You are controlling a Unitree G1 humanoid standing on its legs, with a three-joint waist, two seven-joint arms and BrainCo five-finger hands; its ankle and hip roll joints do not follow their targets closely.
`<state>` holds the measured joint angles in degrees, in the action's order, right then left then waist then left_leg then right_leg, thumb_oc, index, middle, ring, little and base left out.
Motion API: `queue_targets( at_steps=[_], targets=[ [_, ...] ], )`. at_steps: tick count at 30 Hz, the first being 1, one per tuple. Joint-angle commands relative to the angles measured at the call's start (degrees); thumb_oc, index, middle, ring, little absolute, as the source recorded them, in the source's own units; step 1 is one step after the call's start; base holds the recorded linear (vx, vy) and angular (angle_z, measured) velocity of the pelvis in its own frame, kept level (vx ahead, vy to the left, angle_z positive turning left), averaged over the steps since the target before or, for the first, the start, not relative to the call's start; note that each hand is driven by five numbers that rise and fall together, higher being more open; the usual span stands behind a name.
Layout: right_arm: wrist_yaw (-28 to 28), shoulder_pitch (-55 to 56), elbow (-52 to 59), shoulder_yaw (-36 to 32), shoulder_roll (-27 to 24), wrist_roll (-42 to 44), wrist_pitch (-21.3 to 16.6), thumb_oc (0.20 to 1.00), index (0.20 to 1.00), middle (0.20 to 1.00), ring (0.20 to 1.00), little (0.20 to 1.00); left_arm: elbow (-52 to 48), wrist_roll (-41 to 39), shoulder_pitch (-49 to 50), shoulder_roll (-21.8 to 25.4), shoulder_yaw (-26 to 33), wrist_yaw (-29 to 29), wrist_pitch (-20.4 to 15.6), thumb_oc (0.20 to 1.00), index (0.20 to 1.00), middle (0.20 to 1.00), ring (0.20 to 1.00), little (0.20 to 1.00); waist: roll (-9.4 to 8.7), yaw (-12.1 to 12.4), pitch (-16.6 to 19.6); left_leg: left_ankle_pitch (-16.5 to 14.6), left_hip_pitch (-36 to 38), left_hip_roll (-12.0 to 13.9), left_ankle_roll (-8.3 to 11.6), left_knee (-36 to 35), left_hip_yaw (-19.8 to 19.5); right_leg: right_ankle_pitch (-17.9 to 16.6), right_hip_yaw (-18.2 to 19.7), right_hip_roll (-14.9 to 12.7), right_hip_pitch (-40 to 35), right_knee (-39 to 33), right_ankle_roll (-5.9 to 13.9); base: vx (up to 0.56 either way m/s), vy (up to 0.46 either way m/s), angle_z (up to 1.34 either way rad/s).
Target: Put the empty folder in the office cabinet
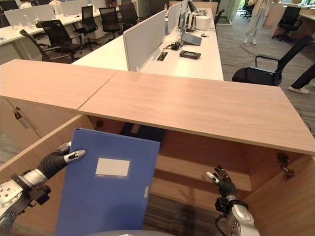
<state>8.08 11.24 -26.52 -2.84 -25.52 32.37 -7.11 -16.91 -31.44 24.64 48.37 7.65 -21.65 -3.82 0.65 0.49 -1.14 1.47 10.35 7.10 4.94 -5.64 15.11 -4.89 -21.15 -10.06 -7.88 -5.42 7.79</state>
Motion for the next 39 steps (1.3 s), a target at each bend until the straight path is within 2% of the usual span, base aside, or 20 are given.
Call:
queue_targets(
  at_steps=[1, 6, 9, 13, 18, 19, 21, 24, 25, 26, 29, 30, 39],
  targets=[
    [1.27, -4.08, 1.83, -2.90, -3.34, -1.22, -1.55, 1.000, 1.000, 1.000, 1.000, 1.000, -0.77, 4.98, -2.91, -0.70, 5.89, 2.50, -5.86, 0.200, 0.200, 0.200, 0.200, 0.200, -2.17, 0.20, -0.88, -3.59, 0.50, -2.18, -1.57, 0.64, -3.61, 2.87, 0.42, 3.45, -2.11, 0.42, -0.57, 0.00, 0.000, 0.00],
    [4.15, -1.85, 5.01, -6.49, -5.03, -0.86, 0.26, 1.000, 1.000, 1.000, 1.000, 1.000, 1.76, 16.12, -3.09, -5.67, 11.99, 6.50, -6.87, 0.200, 0.200, 0.200, 0.200, 0.200, -2.69, 0.09, -1.05, -3.87, 0.25, -2.10, -1.60, 0.64, -3.58, 3.13, 0.66, 3.48, -1.93, 0.42, -0.68, 0.00, 0.000, 0.00],
    [6.21, -0.31, 7.55, -7.80, -4.66, 0.43, 1.06, 1.000, 1.000, 1.000, 1.000, 1.000, 2.79, 20.94, -3.88, -8.75, 13.66, 8.28, -7.14, 0.200, 0.200, 0.200, 0.200, 0.200, -3.08, -0.10, -1.00, -3.73, -0.11, -2.09, -1.66, 0.64, -3.50, 3.09, 0.56, 3.35, -1.68, 0.42, -0.83, 0.00, 0.000, 0.00],
    [7.81, 0.62, 10.44, -8.08, -3.98, 1.82, 1.57, 1.000, 1.000, 1.000, 1.000, 1.000, 3.09, 23.60, -4.79, -11.63, 14.35, 9.93, -7.35, 0.200, 0.200, 0.200, 0.200, 0.200, -3.18, -0.20, -1.08, -4.23, 0.06, -1.98, -1.59, 0.64, -3.38, 3.44, 0.63, 3.40, -1.82, 0.42, -0.85, 0.00, 0.000, 0.00],
    [10.20, 0.48, 14.03, -3.67, -2.44, 1.76, 3.16, 1.000, 1.000, 1.000, 1.000, 1.000, 2.86, 24.09, -8.24, -14.79, 12.63, 11.72, -7.45, 0.200, 0.200, 0.200, 0.200, 0.200, -3.36, -0.23, -1.23, -3.93, -0.17, -2.02, -1.64, 0.64, -3.26, 3.25, 0.52, 3.22, -1.63, 0.42, -1.08, -0.01, -0.008, -0.02],
    [10.95, -0.14, 14.77, -0.46, -1.54, 1.71, 3.63, 1.000, 1.000, 1.000, 1.000, 1.000, 2.04, 22.88, -9.38, -15.83, 11.14, 11.73, -7.65, 0.200, 0.200, 0.200, 0.200, 0.200, -3.32, -0.12, -1.27, -4.22, -0.03, -1.90, -1.58, 0.64, -3.28, 3.47, 0.59, 3.32, -1.75, 0.42, -1.08, 0.00, 0.000, 0.00],
    [11.22, -0.65, 14.80, 1.33, -0.88, 2.12, 3.83, 1.000, 1.000, 1.000, 1.000, 1.000, 1.69, 22.40, -10.10, -16.30, 10.20, 11.81, -7.75, 0.200, 0.200, 0.200, 0.200, 0.200, -3.31, -0.11, -1.26, -4.19, -0.03, -1.88, -1.58, 0.64, -3.30, 3.45, 0.63, 3.32, -1.72, 0.42, -1.11, 0.00, 0.000, 0.00],
    [12.02, -2.86, 14.57, 8.52, 1.52, 3.19, 4.64, 1.000, 1.000, 1.000, 1.000, 1.000, 0.76, 19.49, -12.99, -17.42, 5.04, 11.37, -7.98, 0.200, 0.200, 0.200, 0.200, 0.200, -3.46, 0.00, -1.35, -3.70, -0.28, -1.97, -1.65, 0.64, -3.24, 3.23, 0.59, 3.24, -1.55, 0.42, -1.33, -0.01, -0.002, 0.00],
    [12.02, -2.89, 14.55, 8.52, 1.54, 3.19, 4.63, 1.000, 1.000, 1.000, 1.000, 1.000, 0.77, 19.49, -13.01, -17.41, 5.05, 11.37, -7.99, 0.200, 0.200, 0.200, 0.200, 0.200, -3.49, -0.02, -1.30, -3.66, -0.38, -2.00, -1.66, 0.64, -3.26, 3.21, 0.57, 3.21, -1.47, 0.42, -1.33, 0.00, 0.000, 0.00],
    [11.79, -4.18, 14.08, 12.15, 2.65, 3.05, 4.87, 1.000, 1.000, 1.000, 1.000, 1.000, -0.10, 17.56, -14.09, -17.79, 2.49, 10.96, -7.85, 0.200, 0.200, 0.200, 0.200, 0.200, -3.39, 0.17, -1.39, -3.90, -0.18, -1.83, -1.58, 0.64, -3.20, 3.39, 0.56, 3.33, -1.76, 0.42, -1.35, 0.00, 0.000, 0.00],
    [11.44, -6.14, 13.02, 15.33, 3.53, 3.08, 4.90, 1.000, 1.000, 1.000, 1.000, 1.000, -0.34, 14.83, -15.76, -18.23, -0.25, 10.66, -7.82, 0.200, 0.200, 0.200, 0.200, 0.200, -3.55, 0.26, -1.42, -3.47, -0.46, -1.91, -1.66, 0.64, -3.19, 3.11, 0.48, 3.20, -1.49, 0.42, -1.42, 0.00, 0.000, 0.00],
    [10.30, -9.01, 10.57, 19.55, 4.79, 2.64, 4.98, 1.000, 1.000, 1.000, 1.000, 1.000, -1.37, 12.53, -17.93, -18.67, -4.28, 10.63, -7.86, 0.200, 0.200, 0.200, 0.200, 0.200, -3.45, 0.53, -1.46, -3.65, -0.20, -1.84, -1.59, 0.64, -3.15, 3.23, 0.40, 3.33, -1.75, 0.42, -1.35, 0.00, 0.000, 0.00],
    [7.07, -15.52, 10.00, 26.04, 7.97, 4.83, 4.43, 1.000, 1.000, 1.000, 1.000, 1.000, -3.12, 10.26, -24.75, -18.14, -14.89, 10.23, -7.02, 0.200, 0.200, 0.200, 0.200, 0.200, -3.56, 0.59, -1.36, -3.00, -0.71, -1.90, -1.60, 0.64, -3.27, 2.81, 0.24, 3.20, -1.34, 0.42, -1.37, 0.00, 0.000, 0.00]
  ],
)
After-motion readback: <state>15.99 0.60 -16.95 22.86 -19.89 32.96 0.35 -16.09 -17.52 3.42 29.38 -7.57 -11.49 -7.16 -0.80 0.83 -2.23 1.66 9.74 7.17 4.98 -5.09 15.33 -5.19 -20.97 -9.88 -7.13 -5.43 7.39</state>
